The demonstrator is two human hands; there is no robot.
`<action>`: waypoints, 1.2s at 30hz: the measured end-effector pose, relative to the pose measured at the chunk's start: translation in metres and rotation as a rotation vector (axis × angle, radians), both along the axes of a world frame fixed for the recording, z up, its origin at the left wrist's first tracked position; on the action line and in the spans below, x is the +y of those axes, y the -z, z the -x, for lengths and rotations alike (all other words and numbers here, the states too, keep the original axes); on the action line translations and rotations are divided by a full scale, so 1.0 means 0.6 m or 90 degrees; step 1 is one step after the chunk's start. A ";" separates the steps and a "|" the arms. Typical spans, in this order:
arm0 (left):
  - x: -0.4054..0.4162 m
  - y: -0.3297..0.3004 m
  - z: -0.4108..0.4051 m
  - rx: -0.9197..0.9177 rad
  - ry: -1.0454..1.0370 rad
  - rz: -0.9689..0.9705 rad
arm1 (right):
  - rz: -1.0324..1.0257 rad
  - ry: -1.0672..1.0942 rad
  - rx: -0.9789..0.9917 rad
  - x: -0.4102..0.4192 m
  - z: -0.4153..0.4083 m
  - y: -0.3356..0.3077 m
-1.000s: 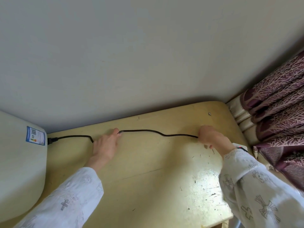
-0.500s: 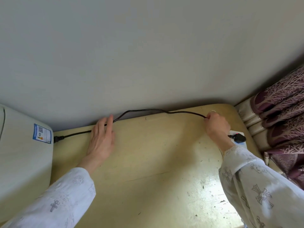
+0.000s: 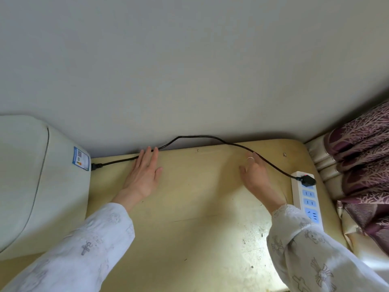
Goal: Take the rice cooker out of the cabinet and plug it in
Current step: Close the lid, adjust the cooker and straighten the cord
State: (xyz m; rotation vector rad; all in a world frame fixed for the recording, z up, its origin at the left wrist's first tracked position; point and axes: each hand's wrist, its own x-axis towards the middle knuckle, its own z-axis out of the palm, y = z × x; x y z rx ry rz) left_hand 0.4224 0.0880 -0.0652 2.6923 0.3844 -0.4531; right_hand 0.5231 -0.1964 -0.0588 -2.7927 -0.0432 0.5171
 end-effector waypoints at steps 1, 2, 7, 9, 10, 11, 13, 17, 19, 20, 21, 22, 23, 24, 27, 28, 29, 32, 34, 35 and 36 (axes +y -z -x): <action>0.001 -0.011 0.011 -0.011 -0.011 0.020 | -0.019 -0.007 0.007 0.012 0.007 -0.009; 0.001 -0.024 0.021 -0.024 -0.016 0.032 | -0.041 -0.015 0.012 0.025 0.015 -0.019; 0.001 -0.097 0.084 -0.130 0.027 0.051 | -0.110 -0.076 0.031 0.110 0.072 -0.079; 0.010 -0.135 0.116 -0.192 0.050 0.047 | -0.124 -0.118 0.038 0.152 0.104 -0.110; 0.015 -0.154 0.133 -0.226 0.059 0.042 | -0.133 -0.132 0.043 0.171 0.122 -0.126; 0.023 -0.176 0.153 -0.264 0.060 0.031 | -0.144 -0.145 0.050 0.192 0.144 -0.143; 0.042 -0.216 0.191 -0.349 0.053 0.006 | -0.175 -0.172 0.068 0.230 0.193 -0.171; 0.112 -0.270 0.287 -0.445 0.041 -0.071 | -0.206 -0.280 0.133 0.308 0.299 -0.203; 0.164 -0.267 0.340 -0.429 -0.006 -0.115 | -0.220 -0.303 0.181 0.344 0.340 -0.204; 0.196 -0.264 0.372 -0.394 -0.035 -0.131 | -0.233 -0.310 0.193 0.367 0.362 -0.206; 0.224 -0.258 0.399 -0.347 -0.056 -0.140 | -0.246 -0.312 0.199 0.386 0.378 -0.208; 0.249 -0.249 0.425 -0.297 -0.065 -0.144 | -0.260 -0.306 0.201 0.406 0.391 -0.208; 0.270 -0.239 0.446 -0.254 -0.069 -0.153 | -0.277 -0.293 0.200 0.424 0.403 -0.210; 0.288 -0.232 0.465 -0.222 -0.082 -0.160 | -0.296 -0.275 0.198 0.443 0.413 -0.212; 0.327 -0.217 0.491 -0.185 -0.169 -0.136 | -0.336 -0.226 0.178 0.491 0.432 -0.208; 0.334 -0.214 0.492 -0.177 -0.181 -0.114 | -0.341 -0.211 0.167 0.499 0.435 -0.206; 0.342 -0.209 0.493 -0.172 -0.187 -0.087 | -0.346 -0.195 0.159 0.508 0.440 -0.202; 0.358 -0.200 0.491 -0.175 -0.183 -0.038 | -0.363 -0.149 0.138 0.525 0.451 -0.193; 0.362 -0.199 0.491 -0.174 -0.180 -0.036 | -0.365 -0.134 0.132 0.529 0.455 -0.187; 0.367 -0.197 0.492 -0.179 -0.176 -0.042 | -0.361 -0.136 0.126 0.532 0.457 -0.184; 0.371 -0.196 0.492 -0.177 -0.171 -0.051 | -0.358 -0.135 0.125 0.534 0.459 -0.183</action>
